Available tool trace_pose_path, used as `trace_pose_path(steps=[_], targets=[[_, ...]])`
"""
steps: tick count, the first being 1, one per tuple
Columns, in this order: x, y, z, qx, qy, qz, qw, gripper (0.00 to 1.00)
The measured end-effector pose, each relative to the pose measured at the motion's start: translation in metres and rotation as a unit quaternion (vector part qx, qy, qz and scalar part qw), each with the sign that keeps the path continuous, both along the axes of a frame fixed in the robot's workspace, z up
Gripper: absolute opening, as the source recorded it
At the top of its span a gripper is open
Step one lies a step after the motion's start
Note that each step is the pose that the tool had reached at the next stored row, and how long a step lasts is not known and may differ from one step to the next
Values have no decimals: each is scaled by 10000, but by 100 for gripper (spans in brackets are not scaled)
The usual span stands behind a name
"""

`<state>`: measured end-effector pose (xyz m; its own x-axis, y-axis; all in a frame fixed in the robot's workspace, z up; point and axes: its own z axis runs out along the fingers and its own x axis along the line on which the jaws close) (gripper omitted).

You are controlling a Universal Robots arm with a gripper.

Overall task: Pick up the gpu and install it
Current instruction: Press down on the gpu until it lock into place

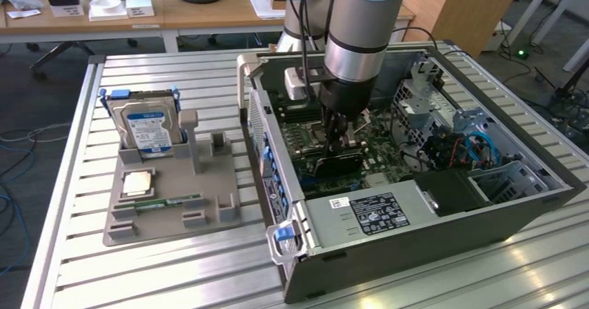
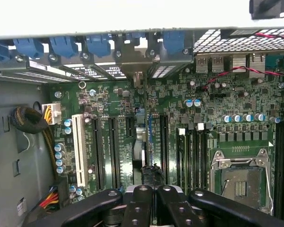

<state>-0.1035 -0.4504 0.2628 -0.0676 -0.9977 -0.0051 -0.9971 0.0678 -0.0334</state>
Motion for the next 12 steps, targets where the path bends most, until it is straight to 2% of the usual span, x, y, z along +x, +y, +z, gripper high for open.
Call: trace_pose_path(steps=[12], targets=[[-2,0,-27,1,-1,-1,10000,11]])
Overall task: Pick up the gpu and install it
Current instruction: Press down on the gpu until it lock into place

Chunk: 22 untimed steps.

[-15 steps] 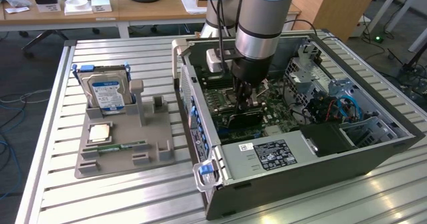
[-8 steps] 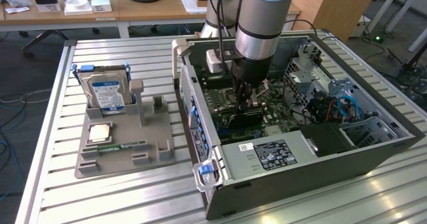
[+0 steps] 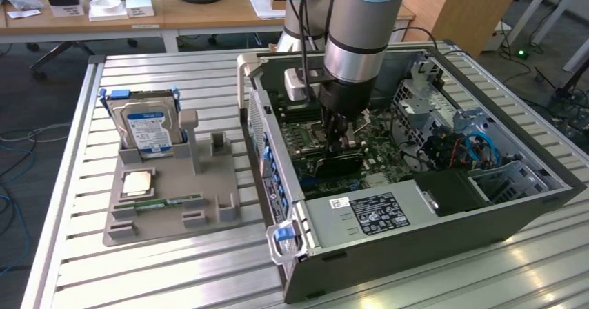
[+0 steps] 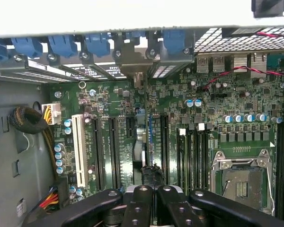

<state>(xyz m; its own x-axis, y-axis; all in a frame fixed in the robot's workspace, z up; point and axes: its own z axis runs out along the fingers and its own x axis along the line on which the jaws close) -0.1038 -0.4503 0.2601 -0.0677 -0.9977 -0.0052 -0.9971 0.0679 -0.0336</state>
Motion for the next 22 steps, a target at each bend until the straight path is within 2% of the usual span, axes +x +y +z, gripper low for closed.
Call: trace_pose_path(steps=[16,20,22], targets=[[-16,0,-9,0,1,0,10000,11],[-16,2,13,11,-4,0,10000,11],[-17,0,47,0,1,0,10000,11]])
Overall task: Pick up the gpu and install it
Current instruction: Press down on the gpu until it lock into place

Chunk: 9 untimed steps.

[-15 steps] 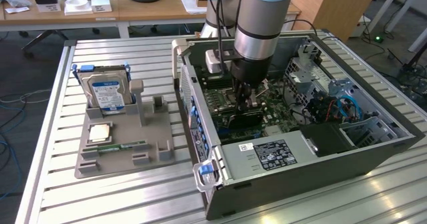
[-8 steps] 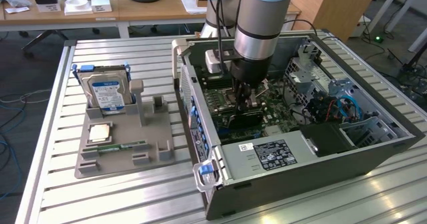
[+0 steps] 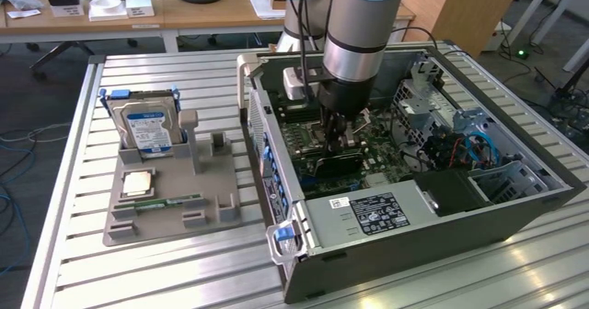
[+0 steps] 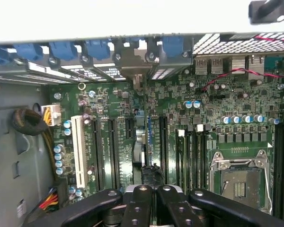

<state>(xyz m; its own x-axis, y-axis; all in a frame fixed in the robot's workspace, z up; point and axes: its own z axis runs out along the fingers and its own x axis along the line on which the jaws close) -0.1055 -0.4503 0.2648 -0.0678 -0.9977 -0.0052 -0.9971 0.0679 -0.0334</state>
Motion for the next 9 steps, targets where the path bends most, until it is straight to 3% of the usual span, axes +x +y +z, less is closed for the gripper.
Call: trace_pose_path(steps=[9], targets=[[1,0,115,1,-1,1,10000,11]])
